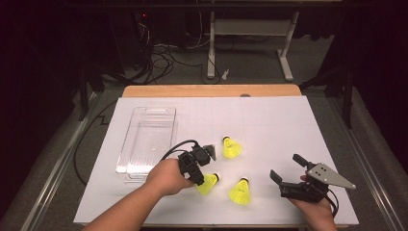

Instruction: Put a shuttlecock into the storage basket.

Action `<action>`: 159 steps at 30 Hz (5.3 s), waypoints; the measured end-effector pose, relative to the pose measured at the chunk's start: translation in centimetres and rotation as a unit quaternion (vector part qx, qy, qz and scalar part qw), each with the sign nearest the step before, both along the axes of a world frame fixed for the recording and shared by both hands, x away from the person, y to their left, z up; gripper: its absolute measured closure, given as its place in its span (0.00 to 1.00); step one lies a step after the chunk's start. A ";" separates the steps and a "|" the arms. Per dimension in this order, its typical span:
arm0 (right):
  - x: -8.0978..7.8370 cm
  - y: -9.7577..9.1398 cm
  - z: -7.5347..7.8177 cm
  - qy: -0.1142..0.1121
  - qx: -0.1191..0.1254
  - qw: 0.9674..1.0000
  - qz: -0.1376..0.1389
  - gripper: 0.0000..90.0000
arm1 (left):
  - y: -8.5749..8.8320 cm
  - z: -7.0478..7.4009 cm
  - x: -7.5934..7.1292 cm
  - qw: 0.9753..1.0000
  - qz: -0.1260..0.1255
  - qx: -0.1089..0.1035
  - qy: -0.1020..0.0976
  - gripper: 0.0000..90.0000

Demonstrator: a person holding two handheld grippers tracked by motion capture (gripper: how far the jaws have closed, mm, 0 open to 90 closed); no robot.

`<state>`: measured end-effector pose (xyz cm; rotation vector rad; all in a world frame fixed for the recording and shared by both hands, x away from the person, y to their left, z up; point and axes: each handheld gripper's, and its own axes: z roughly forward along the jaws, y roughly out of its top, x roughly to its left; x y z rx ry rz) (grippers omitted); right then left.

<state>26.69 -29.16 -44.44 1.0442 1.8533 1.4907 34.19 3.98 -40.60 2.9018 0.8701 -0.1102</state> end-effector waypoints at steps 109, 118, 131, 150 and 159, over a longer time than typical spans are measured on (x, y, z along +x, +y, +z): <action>0.0 0.7 -0.4 0.005 -0.011 1.000 0.005 0.00 | 9.7 9.3 1.4 0.992 0.099 -0.078 0.004 1.00; 0.0 0.6 -0.4 0.004 -0.011 1.000 0.004 0.00 | 12.4 9.6 1.7 0.989 0.129 -0.068 0.002 1.00; 0.0 0.6 -0.4 0.006 -0.012 1.000 0.003 0.00 | 15.8 9.5 2.1 0.983 0.173 -0.068 -0.003 1.00; 0.0 0.6 -0.4 0.005 -0.012 1.000 0.003 0.00 | 19.1 8.8 3.3 0.973 0.222 -0.063 -0.006 1.00; 0.0 0.7 -0.4 0.006 -0.013 1.000 0.004 0.00 | 19.9 8.6 4.6 0.967 0.247 -0.059 -0.008 1.00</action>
